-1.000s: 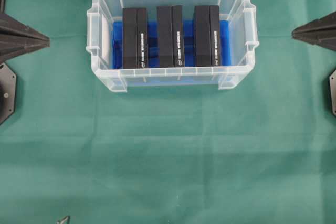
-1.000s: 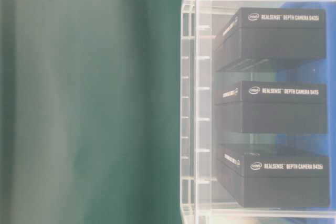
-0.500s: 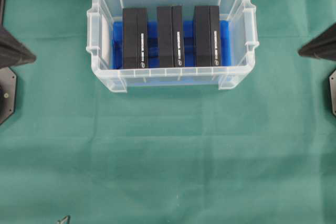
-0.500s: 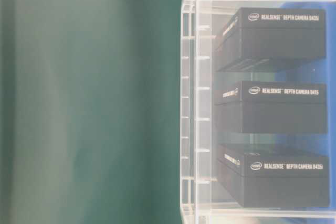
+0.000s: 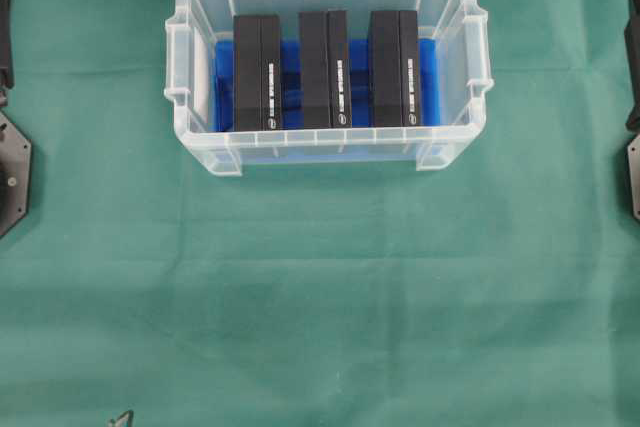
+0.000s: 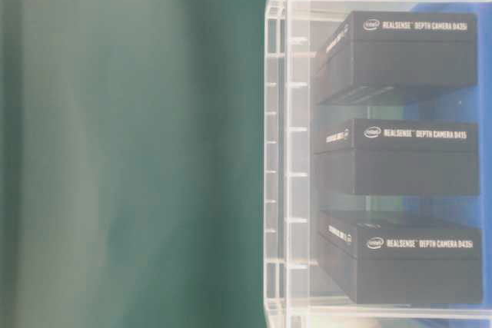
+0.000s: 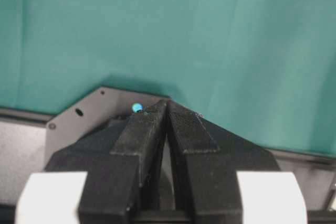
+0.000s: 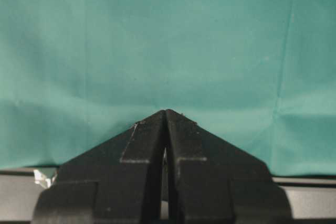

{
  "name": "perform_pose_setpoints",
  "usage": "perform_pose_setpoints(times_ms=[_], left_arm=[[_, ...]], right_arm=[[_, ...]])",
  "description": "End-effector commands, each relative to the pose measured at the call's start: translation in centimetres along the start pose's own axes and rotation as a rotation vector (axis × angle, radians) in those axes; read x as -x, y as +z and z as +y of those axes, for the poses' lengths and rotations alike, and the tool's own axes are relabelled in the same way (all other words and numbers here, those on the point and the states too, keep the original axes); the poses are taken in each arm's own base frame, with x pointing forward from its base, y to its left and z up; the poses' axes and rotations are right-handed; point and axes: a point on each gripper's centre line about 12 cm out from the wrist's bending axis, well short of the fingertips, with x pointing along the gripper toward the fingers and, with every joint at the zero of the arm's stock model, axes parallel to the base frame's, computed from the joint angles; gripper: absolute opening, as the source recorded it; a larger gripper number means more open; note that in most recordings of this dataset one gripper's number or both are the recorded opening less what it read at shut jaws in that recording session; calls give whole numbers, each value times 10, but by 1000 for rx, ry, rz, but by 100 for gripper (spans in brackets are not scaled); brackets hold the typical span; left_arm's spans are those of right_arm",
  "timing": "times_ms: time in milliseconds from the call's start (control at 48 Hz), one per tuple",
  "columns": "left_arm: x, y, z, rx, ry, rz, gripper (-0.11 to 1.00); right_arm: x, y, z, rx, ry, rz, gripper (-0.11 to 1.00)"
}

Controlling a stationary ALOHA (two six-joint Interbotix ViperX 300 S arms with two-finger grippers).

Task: Take the box out of the case with the left arm.

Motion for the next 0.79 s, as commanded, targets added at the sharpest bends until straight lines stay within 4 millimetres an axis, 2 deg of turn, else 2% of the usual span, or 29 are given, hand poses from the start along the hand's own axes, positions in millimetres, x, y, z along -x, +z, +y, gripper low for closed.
perform_pose_setpoints(times_ms=[0,188,375,563,646,771], left_arm=[[8,1,-1,-1,-7,-25,0],[8,0,-1,93,-9,-28,0],[6,4,2,516,7,-20,0],[6,-2,6,1008,44,-3,0],[7,-6,7,1171,69,13,0],[7,-6,7,1260,75,12,0]], right_arm=[[8,4,-1,-3,-4,-31,0],[8,4,-1,-2,-8,-33,0],[8,4,-2,-2,-11,-34,0],[8,4,-4,-3,-31,-36,0],[8,4,-4,-3,-33,-36,0],[8,4,-4,-3,-33,-36,0]])
